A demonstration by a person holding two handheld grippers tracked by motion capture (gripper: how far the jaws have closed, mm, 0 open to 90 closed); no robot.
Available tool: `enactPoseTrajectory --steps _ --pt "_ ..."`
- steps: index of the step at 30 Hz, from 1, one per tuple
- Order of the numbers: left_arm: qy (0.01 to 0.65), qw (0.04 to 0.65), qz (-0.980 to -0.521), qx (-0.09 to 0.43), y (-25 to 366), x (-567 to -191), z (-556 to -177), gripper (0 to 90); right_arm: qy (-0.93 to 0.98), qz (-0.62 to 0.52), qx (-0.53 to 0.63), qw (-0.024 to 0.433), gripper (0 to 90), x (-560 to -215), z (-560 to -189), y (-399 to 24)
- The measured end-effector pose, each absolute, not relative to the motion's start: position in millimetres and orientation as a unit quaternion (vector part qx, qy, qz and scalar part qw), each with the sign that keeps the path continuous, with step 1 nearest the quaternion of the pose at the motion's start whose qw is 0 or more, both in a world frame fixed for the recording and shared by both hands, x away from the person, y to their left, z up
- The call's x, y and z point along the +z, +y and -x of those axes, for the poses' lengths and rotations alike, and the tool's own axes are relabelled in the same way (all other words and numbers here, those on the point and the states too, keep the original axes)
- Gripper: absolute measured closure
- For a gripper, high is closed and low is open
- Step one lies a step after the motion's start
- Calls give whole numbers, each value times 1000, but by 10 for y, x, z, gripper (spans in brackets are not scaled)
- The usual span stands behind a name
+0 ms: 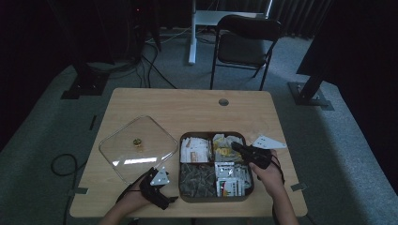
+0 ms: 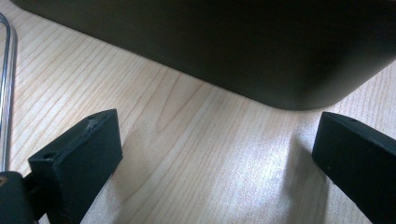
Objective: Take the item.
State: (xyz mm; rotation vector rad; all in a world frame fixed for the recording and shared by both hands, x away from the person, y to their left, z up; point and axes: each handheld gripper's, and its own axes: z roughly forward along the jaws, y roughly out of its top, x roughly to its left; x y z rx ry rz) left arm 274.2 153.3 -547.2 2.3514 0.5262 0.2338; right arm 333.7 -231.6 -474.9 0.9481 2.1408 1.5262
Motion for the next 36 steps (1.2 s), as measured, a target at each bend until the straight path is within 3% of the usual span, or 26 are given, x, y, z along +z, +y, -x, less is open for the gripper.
enactPoseTrajectory --steps 16,36 --pt "204 353 -909 91 1533 -5471 -2742 17 725 -344 566 190 889 -4563 -3404 -2421" --pt "204 353 -908 91 1533 -5472 -2742 18 682 -386 569 248 886 -4363 -3551 -2735"
